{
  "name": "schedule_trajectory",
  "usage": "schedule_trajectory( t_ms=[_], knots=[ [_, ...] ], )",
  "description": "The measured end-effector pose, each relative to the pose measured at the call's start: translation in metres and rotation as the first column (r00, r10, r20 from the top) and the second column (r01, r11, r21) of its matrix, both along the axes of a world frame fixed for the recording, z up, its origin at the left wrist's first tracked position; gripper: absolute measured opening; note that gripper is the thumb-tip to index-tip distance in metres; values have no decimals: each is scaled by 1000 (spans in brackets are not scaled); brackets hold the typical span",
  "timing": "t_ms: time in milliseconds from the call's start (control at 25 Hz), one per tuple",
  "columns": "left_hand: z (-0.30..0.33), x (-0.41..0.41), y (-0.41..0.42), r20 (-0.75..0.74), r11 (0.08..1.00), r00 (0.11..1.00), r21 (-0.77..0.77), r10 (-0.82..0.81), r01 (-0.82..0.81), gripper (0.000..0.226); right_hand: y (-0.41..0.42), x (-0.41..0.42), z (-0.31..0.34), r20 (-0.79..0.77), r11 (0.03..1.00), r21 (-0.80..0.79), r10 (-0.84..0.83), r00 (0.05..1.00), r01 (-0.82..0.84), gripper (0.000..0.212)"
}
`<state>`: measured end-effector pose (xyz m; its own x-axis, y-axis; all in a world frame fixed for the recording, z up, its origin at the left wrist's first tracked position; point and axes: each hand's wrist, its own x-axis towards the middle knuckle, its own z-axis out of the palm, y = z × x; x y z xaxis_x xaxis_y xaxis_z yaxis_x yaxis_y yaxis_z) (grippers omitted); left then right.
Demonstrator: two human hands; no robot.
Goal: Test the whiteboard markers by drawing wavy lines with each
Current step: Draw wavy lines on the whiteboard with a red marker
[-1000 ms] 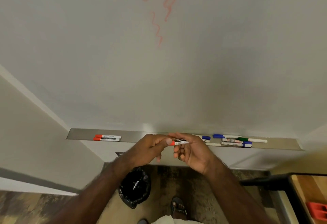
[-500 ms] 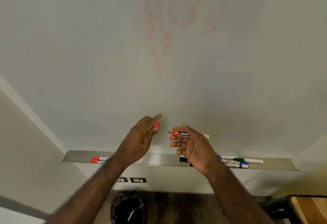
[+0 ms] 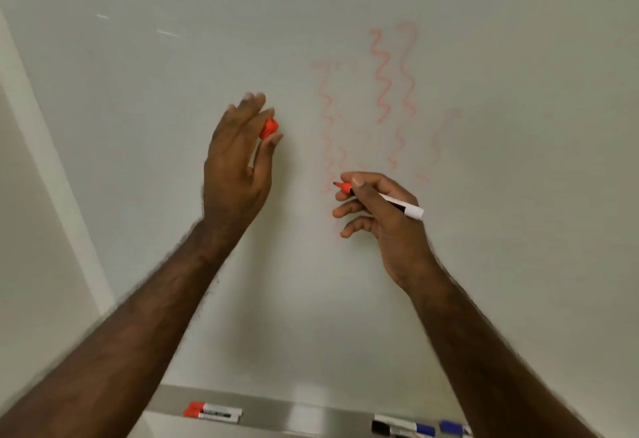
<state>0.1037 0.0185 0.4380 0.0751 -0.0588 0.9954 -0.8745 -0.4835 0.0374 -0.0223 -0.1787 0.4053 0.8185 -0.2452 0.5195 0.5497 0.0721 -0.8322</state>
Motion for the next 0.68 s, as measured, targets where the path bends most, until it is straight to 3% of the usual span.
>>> schedule_trajectory(
  t_ms=[160, 320, 520, 680],
  knots=[
    [48, 31, -2, 69, 992, 991, 40, 116, -119, 37, 10, 15, 56, 203, 954, -168, -215, 955, 250, 14],
    [55, 60, -5, 150, 979, 975, 98, 165, -181, 40, 9, 27, 93, 394, 793, -211, -466, 792, 571, 15],
    [49, 76, -9, 198, 980, 966, 77, 164, -183, 42, 5, 38, 114, 470, 599, -250, -612, 636, 761, 15],
    [46, 80, -10, 209, 982, 964, 63, 163, -180, 42, 6, 47, 119, 489, 529, -240, -658, 572, 814, 14]
  ],
)
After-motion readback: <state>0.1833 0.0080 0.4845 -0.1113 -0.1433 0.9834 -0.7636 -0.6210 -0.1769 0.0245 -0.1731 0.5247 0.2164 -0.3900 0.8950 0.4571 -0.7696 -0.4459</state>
